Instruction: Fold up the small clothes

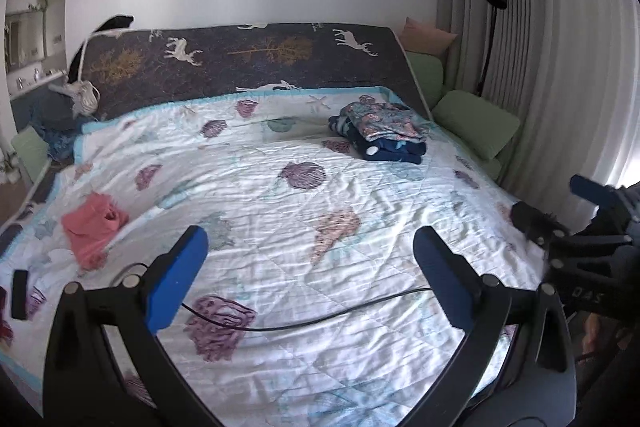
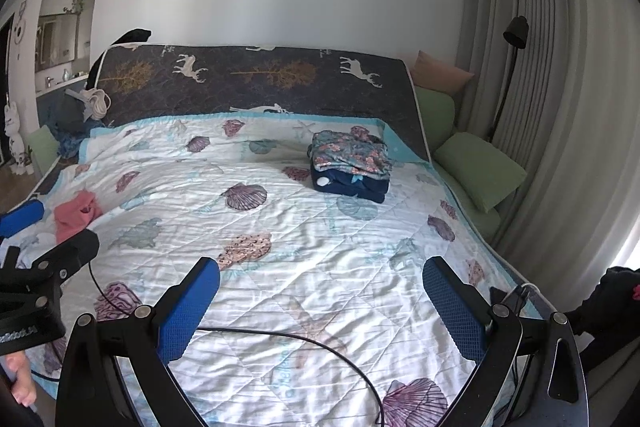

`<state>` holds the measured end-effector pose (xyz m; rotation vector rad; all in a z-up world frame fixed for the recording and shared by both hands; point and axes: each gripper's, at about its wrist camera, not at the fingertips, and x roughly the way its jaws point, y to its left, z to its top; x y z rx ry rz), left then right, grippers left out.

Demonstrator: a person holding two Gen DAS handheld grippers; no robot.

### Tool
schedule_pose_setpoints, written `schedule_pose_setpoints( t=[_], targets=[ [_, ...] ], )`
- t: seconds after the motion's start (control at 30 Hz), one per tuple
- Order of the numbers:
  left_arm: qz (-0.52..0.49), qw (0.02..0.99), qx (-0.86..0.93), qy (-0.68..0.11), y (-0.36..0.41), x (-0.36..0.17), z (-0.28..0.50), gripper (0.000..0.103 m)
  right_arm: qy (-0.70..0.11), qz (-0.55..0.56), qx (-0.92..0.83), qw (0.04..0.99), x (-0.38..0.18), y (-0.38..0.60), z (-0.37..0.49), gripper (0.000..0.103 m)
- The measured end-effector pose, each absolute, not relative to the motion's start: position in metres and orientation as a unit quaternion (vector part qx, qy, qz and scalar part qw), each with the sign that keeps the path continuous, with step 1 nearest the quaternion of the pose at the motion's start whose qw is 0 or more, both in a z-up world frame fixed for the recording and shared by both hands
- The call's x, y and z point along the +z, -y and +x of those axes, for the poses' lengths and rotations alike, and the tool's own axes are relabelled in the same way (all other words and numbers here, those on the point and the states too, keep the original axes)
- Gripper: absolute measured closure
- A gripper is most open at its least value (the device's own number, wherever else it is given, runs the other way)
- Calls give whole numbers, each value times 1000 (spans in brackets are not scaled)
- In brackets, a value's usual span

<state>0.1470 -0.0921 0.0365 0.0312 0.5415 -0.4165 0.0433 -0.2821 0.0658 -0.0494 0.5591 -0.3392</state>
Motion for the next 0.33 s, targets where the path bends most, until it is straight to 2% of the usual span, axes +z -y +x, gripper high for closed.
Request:
schedule_pose_setpoints(
  t=[0.17, 0.33],
  targets=[
    [-19, 944, -209, -256, 84, 43, 140, 1, -271, -21, -171, 947, 67, 283, 42, 0],
    [-9, 951, -191, -244, 84, 46, 135, 1, -271, -22, -171, 947, 67, 283, 42, 0]
  ],
)
